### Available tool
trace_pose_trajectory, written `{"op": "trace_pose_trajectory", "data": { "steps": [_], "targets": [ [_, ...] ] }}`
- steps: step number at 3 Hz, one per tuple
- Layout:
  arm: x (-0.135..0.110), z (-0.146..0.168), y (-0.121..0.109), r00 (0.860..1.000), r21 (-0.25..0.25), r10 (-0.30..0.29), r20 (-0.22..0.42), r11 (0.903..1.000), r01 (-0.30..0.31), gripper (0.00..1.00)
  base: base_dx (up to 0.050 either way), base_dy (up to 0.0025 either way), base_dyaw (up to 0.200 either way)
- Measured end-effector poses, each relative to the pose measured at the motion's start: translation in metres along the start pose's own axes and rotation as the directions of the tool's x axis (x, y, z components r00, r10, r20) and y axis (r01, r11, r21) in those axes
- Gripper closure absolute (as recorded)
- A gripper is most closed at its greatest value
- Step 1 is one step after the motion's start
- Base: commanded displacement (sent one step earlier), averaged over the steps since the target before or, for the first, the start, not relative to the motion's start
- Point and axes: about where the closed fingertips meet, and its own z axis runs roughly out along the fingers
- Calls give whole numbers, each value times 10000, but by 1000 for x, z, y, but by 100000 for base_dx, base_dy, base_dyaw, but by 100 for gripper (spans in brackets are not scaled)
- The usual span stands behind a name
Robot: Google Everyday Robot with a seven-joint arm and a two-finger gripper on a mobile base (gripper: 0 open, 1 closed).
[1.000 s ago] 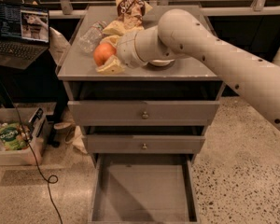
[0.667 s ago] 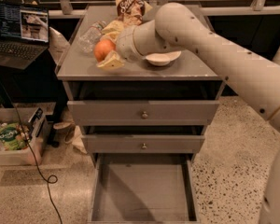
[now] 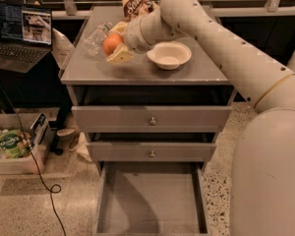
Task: Pick orange from bottom drawer and place on counter
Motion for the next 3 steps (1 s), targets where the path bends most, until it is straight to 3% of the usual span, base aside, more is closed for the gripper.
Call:
{"op": "trace_pose_trajectory", "data": {
  "steps": [1,2,3],
  "targets": [
    [18,1,-18,9982,80,334,-488,9994,-330,100,0,0,0],
    [33,0,-22,9943,228,670,-827,9976,-654,100,0,0,0],
    [48,-4,-26,9856,699,1151,-1239,9918,-1070,100,0,0,0]
  ]
}}
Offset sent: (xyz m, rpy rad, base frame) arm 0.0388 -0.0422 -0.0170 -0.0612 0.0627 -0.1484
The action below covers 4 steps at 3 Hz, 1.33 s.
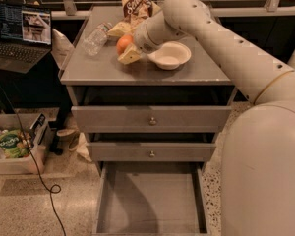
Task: Pick orange from bottom drawer and place on counter
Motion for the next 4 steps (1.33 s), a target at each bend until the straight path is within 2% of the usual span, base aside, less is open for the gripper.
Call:
{"op": "trace_pose_trajectory", "data": {
  "steps": [1,2,4],
  "targets": [
    [7,7,-4,9994,121,279,-190,9995,-277,100,0,0,0],
    [8,7,-5,9993,130,300,-203,9995,-297,84,0,0,0],
    [8,7,-5,9993,129,300,-203,9995,-297,38,0,0,0]
  ]
}}
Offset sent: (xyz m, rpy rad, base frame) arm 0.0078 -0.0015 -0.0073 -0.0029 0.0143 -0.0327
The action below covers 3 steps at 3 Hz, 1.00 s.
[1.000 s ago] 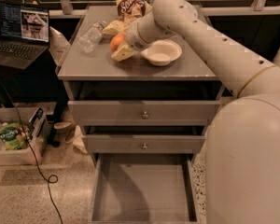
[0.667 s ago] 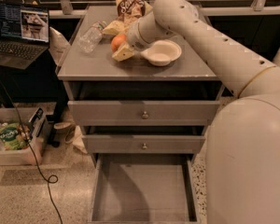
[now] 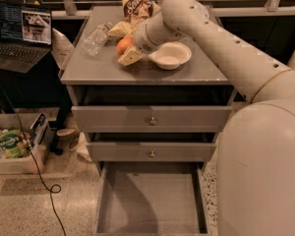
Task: Pick orange from bottom drawer and place on counter
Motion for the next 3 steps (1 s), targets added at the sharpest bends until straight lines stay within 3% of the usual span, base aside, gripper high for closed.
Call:
{"op": "trace_pose_trajectory", "data": {
  "steps": [1,2,3],
  "targets": [
    [0,0,0,10000,-1,0,0,10000,0,6,0,0,0],
    [0,0,0,10000,-3,0,0,10000,0,0,0,0,0],
    [0,0,0,10000,-4,0,0,10000,0,0,0,0,0]
  ]
}}
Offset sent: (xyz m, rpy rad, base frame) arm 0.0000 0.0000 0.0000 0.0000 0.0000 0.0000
